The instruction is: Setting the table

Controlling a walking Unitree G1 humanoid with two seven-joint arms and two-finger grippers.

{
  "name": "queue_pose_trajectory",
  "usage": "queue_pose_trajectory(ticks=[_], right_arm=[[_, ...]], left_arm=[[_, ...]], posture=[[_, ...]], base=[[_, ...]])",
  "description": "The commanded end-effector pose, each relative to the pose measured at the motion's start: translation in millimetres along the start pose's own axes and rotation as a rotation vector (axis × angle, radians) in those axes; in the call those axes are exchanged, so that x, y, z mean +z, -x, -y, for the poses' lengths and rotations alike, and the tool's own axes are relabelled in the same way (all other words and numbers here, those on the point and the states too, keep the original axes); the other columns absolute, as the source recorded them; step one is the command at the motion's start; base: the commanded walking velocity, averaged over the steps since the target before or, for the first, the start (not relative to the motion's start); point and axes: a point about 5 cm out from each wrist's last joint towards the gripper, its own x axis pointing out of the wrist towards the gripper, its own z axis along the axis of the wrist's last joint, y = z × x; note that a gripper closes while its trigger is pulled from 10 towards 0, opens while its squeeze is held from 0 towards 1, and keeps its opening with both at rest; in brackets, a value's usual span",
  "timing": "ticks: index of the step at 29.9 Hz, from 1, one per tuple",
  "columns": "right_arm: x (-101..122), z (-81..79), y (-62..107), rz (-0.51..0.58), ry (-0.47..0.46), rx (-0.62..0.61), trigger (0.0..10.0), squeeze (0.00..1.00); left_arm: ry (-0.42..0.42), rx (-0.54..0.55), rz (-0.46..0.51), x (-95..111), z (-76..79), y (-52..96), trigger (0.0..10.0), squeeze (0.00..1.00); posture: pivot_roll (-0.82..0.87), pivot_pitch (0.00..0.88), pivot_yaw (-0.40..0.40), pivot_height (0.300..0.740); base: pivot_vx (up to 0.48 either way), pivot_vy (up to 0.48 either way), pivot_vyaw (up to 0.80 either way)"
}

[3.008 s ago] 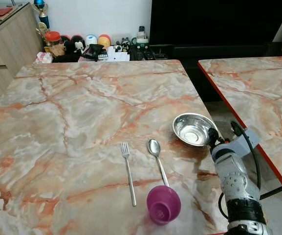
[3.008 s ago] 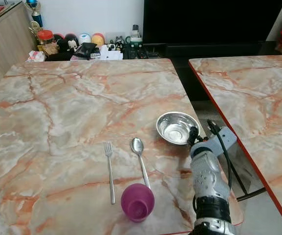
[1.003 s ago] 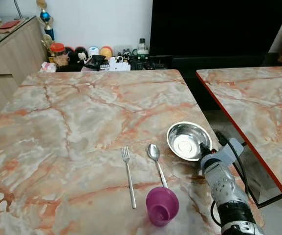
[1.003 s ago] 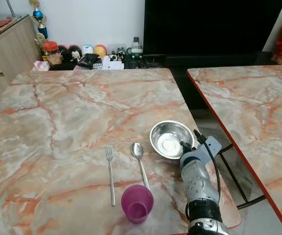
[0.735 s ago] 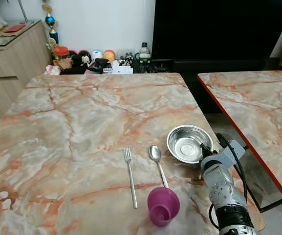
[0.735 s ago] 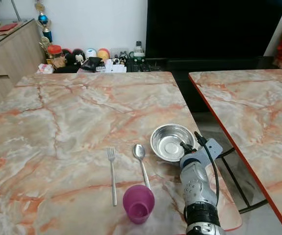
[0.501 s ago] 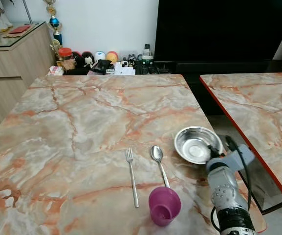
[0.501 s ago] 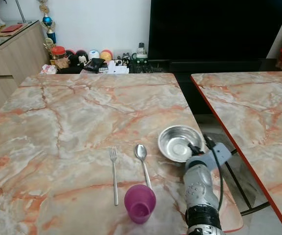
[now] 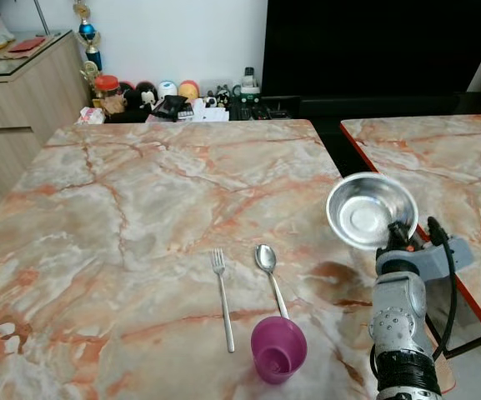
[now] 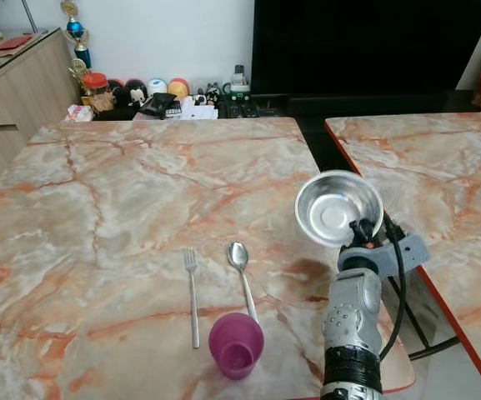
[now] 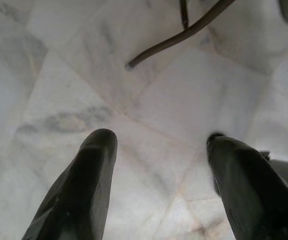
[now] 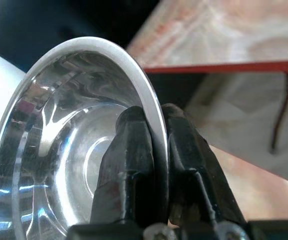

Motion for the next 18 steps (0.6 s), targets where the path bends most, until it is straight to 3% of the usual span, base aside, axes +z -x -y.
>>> queue_pose_trajectory(ticks=[1,18], right_arm=[[7,-12.8,-0.5,0.043,-0.006,0.061,10.0,0.0],[17,-21.9,2.2,0.113,-0.049,0.135,10.0,0.0]], left_arm=[[0.006,0.011,-0.032,-9,-0.9,2.0,10.0,0.0],[0.006,0.004,-0.027,-8,2.5,1.5,10.0,0.0]], posture=[[0.01,0.104,0.012,0.74],[0.0,0.124,0.007,0.74]], base=[[0.0,-0.48,0.0],[0.0,-0.48,-0.04]])
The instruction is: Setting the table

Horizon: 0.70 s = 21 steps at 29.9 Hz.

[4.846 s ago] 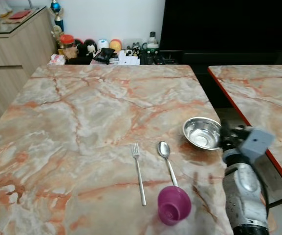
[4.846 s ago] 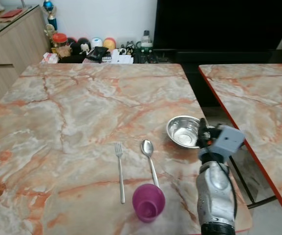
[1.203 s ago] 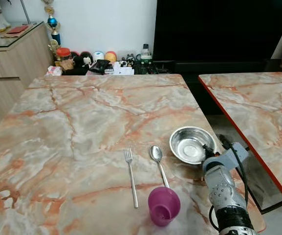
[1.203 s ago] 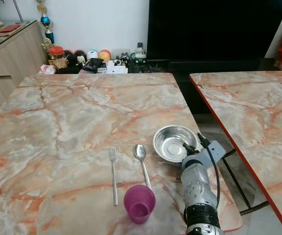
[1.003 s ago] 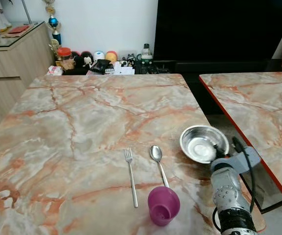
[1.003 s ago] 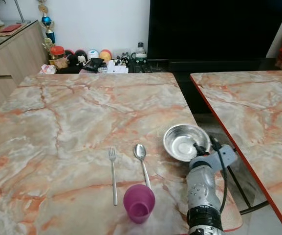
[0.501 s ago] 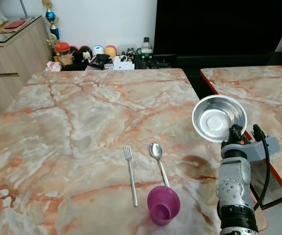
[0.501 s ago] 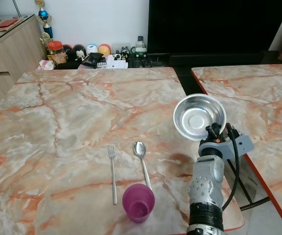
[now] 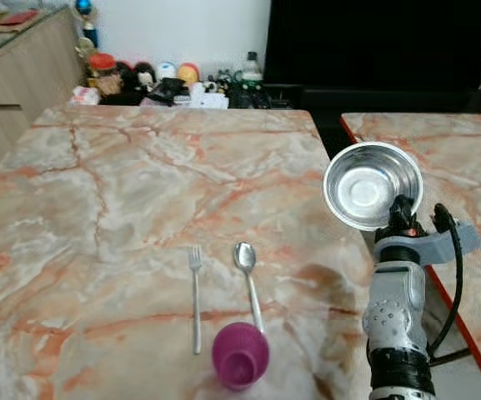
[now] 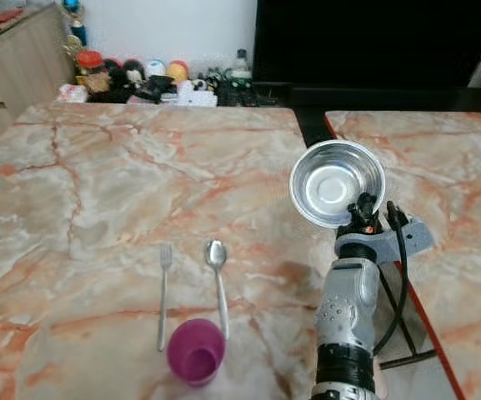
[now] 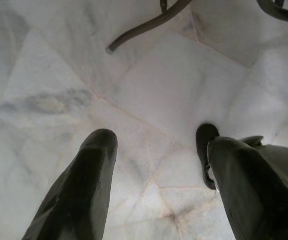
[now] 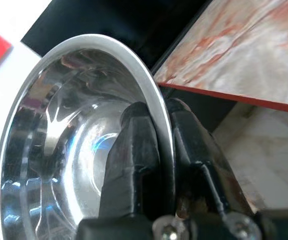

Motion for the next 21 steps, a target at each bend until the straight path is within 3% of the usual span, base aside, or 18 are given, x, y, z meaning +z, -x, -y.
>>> queue_pose_trajectory(ticks=[1,6,21], right_arm=[[11.9,7.1,-0.1,0.049,-0.019,-0.015,10.0,0.0],[11.1,6.1,1.7,0.046,-0.007,-0.005,10.0,0.0],[12.3,4.7,3.9,0.06,0.001,-0.002,10.0,0.0]], left_arm=[[0.009,-0.015,-0.029,-7.4,7.5,0.9,10.0,0.0],[0.007,-0.017,-0.035,-9.9,8.7,1.5,10.0,0.0],[0.008,-0.017,-0.051,-15.3,9.8,2.8,10.0,0.0]], posture=[[0.0,0.124,0.007,0.74],[0.0,0.126,0.005,0.74],[-0.01,0.13,0.001,0.74]], base=[[0.0,-0.48,-0.72],[0.0,-0.48,-0.71],[0.0,-0.48,0.0]])
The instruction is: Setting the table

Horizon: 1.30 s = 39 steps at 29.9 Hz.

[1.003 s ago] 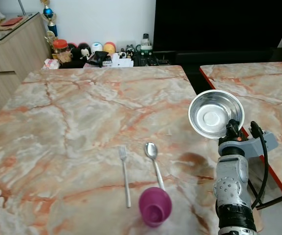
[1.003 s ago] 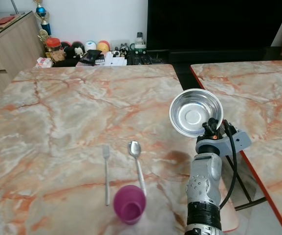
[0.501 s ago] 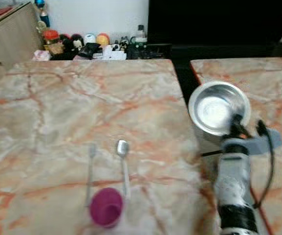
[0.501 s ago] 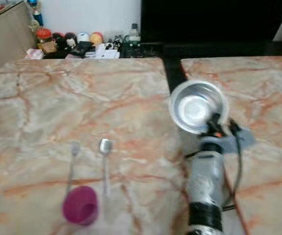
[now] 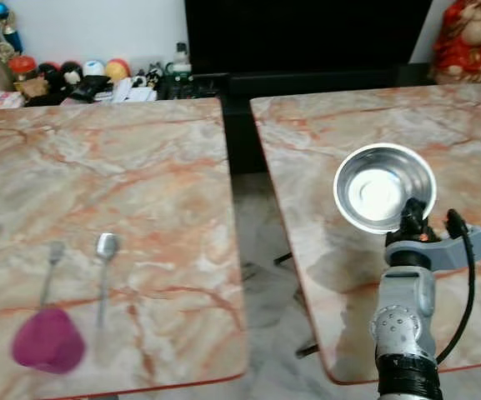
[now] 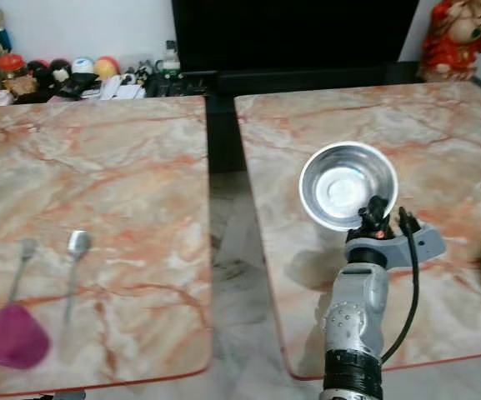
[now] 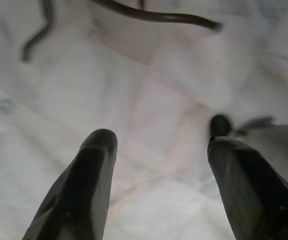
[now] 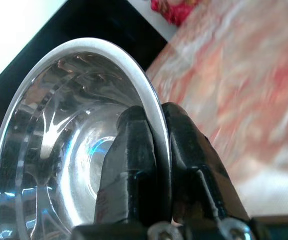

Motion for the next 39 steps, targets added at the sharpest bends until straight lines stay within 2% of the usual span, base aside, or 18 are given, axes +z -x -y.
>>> queue_pose_trajectory(ticks=[1,15,20,25,28,33,39], right_arm=[[-1,-9.4,-0.4,0.004,-0.009,0.021,10.0,0.0],[4,-9.3,1.6,0.023,0.025,0.017,10.0,0.0],[22,-18.3,14.1,0.075,0.042,0.012,10.0,0.0],[34,-21.2,21.6,0.101,0.074,0.004,10.0,0.0],[41,-17.1,24.2,0.112,0.092,-0.03,10.0,0.0],[40,-6.2,29.0,0.058,0.154,-0.112,10.0,0.0],[36,-4.7,43.2,-0.016,0.151,-0.17,10.0,0.0]], left_arm=[[-0.003,0.005,-0.049,-13,-3.3,3.0,10.0,0.0],[-0.002,-0.001,-0.047,-12,-0.9,2.6,10.0,0.0],[-0.005,0.003,-0.042,-10,-1.2,1.9,10.0,0.0],[-0.002,-0.006,-0.043,-7,1.5,0.9,10.0,0.0],[-0.007,-0.012,-0.042,-6,3.9,0.2,10.0,0.0],[-0.011,-0.013,-0.039,-4,5.6,-0.5,10.0,0.0],[-0.025,-0.012,-0.039,-5,5.6,0.0,10.0,0.0]], posture=[[-0.01,0.13,0.001,0.74],[-0.02,0.135,-0.002,0.74],[-0.03,0.125,-0.006,0.74],[-0.05,0.117,-0.005,0.74],[-0.06,0.109,-0.005,0.74],[-0.06,0.102,-0.012,0.74],[-0.05,0.096,-0.015,0.74]], base=[[0.0,-0.48,0.0],[0.0,-0.48,0.0],[0.0,-0.48,0.0],[0.0,0.0,0.0],[0.0,0.0,0.0],[0.0,0.0,0.0],[0.0,0.0,0.0]])
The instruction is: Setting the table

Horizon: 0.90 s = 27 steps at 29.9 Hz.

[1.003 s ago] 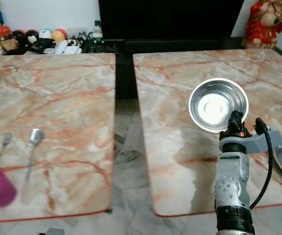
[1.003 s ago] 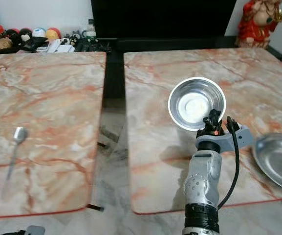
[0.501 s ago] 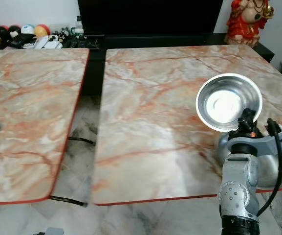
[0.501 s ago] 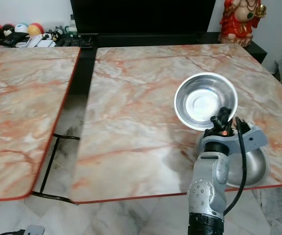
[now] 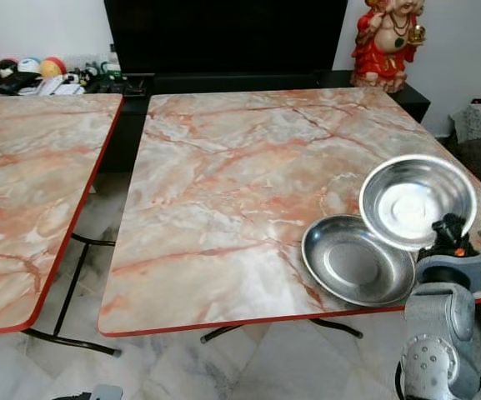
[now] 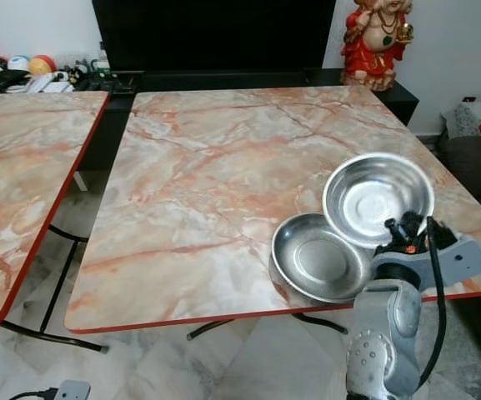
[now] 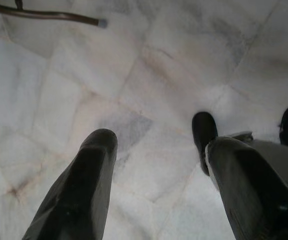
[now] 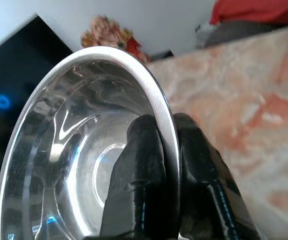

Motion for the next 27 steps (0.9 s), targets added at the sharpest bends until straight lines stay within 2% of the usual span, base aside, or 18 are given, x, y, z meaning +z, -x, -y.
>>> queue_pose_trajectory(ticks=[1,3,6,10,27], right_arm=[[5,-7.2,4.6,-0.004,-0.004,0.01,10.0,0.0],[2,-5.0,6.1,-0.038,0.007,-0.023,10.0,0.0],[-5,-4.2,8.7,-0.127,-0.063,-0.098,10.0,0.0],[-12,-8.8,10.8,-0.206,-0.061,-0.076,10.0,0.0],[-36,-0.4,16.0,-0.374,-0.019,-0.143,10.0,0.0]], left_arm=[[-0.011,0.011,-0.027,-7,-2.5,1.4,10.0,0.0],[0.001,0.019,-0.026,-6,-3.4,1.1,10.0,0.0],[0.001,0.013,-0.013,-1,-1.9,-0.1,10.0,0.0],[-0.006,0.004,-0.01,1,1.8,-0.9,10.0,0.0],[0.005,0.009,-0.039,-11,1.5,1.8,10.0,0.0]], posture=[[-0.05,0.096,-0.015,0.74],[-0.05,0.092,-0.022,0.74],[-0.06,0.094,-0.025,0.74],[-0.07,0.092,-0.024,0.74],[-0.06,0.095,-0.039,0.74]], base=[[0.0,0.0,0.0],[0.0,0.0,0.0],[0.0,0.0,0.0],[0.0,0.0,0.0],[0.0,0.0,0.0]])
